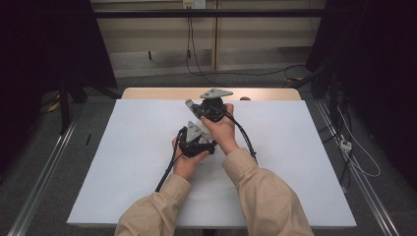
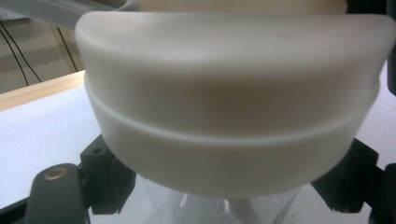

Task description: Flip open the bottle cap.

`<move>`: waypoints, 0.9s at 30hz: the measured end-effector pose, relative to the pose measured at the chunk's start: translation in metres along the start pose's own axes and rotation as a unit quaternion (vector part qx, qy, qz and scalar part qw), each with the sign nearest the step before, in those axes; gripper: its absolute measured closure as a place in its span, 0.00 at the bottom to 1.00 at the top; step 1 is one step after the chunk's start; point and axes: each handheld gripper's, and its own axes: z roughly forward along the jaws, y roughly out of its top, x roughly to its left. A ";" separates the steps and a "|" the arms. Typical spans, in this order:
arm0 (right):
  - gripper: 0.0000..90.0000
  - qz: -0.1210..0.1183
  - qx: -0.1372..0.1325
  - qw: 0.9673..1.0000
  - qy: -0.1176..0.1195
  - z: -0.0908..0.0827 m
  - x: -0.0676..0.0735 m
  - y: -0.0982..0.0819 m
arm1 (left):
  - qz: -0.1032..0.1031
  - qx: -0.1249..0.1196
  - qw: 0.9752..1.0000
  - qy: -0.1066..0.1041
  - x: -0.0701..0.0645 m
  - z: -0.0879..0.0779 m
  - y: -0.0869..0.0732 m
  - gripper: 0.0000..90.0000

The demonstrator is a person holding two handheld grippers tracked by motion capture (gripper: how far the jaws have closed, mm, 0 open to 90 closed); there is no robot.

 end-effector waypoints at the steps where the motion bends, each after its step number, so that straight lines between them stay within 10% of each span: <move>1: 1.00 -0.001 0.002 1.000 0.000 0.000 0.000 0.000 | 0.000 0.000 1.000 0.000 0.000 0.000 0.000 0.21; 27: 1.00 -0.001 0.014 1.000 0.002 0.003 -0.001 0.002 | 0.000 0.001 1.000 -0.001 0.000 0.000 0.000 0.21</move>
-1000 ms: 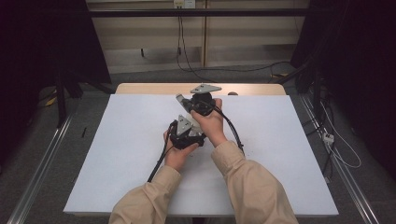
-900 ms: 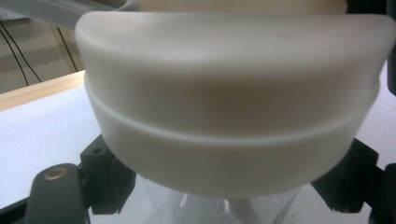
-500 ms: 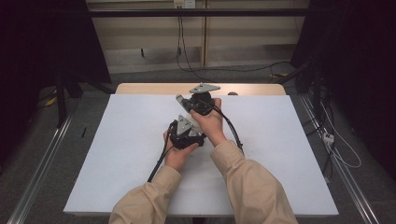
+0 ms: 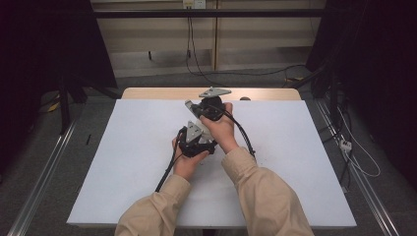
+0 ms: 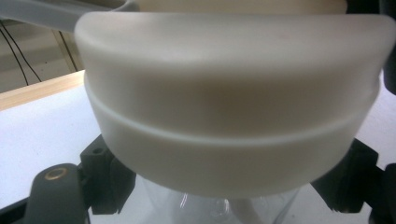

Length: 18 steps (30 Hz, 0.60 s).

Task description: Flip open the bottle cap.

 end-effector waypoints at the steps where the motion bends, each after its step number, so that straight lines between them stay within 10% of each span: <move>1: 1.00 0.001 0.000 1.000 0.000 0.000 0.000 0.000 | -0.003 -0.001 1.000 0.000 -0.001 0.000 0.000 0.21; 18: 0.96 0.000 0.003 1.000 -0.001 -0.007 0.001 0.000 | -0.014 -0.004 1.000 -0.012 0.002 -0.001 0.000 0.20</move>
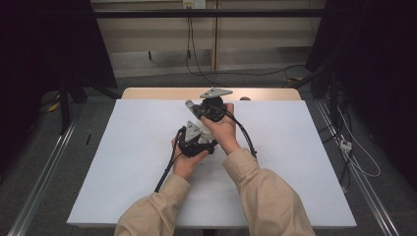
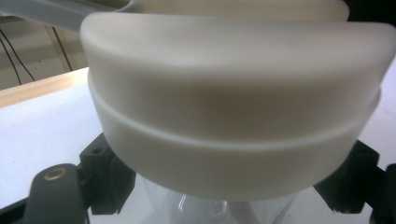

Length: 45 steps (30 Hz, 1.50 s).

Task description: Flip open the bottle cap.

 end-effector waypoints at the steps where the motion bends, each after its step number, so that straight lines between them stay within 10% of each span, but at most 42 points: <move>1: 0.93 0.000 -0.001 1.000 -0.001 -0.001 0.000 0.000 | 0.000 0.000 1.000 -0.002 0.001 0.000 0.000 0.20; 28: 0.30 0.006 -0.055 0.998 -0.006 -0.063 0.007 -0.017 | -0.022 0.031 0.999 -0.035 0.010 -0.048 -0.004 0.11; 45: 0.21 0.009 -0.068 0.998 -0.003 -0.106 0.005 -0.056 | -0.019 0.037 0.998 -0.047 0.028 -0.097 -0.016 0.11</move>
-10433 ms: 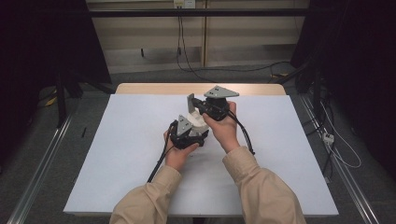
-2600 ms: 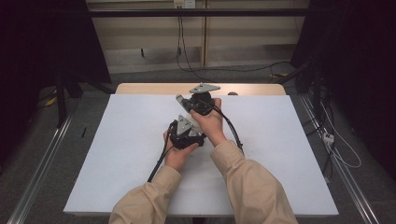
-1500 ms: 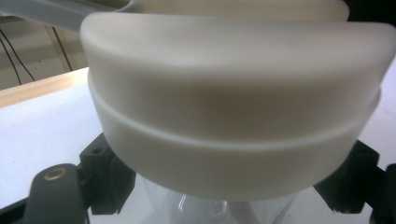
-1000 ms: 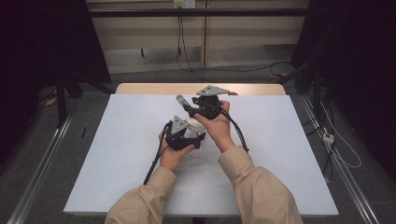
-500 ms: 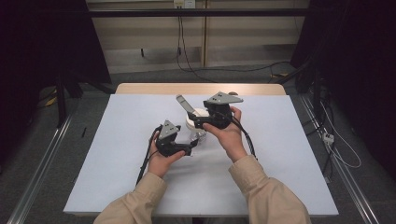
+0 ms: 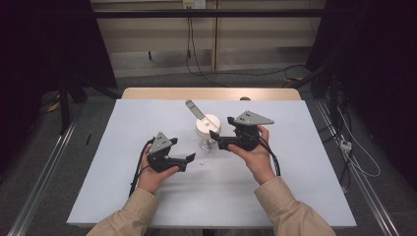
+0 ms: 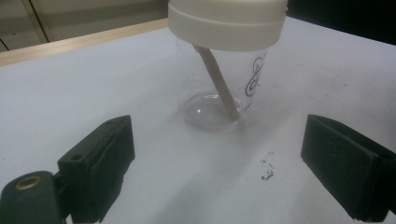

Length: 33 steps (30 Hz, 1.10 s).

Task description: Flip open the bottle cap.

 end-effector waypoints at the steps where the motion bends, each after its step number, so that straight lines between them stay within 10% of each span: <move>1: 0.21 0.001 -0.001 1.000 0.000 -0.002 0.000 -0.003 | 0.002 0.003 1.000 -0.001 0.001 -0.002 -0.001 0.11; 33: 0.19 0.032 0.007 0.999 -0.028 -0.071 -0.035 -0.083 | -0.010 0.008 1.000 -0.012 0.015 -0.043 -0.018 0.10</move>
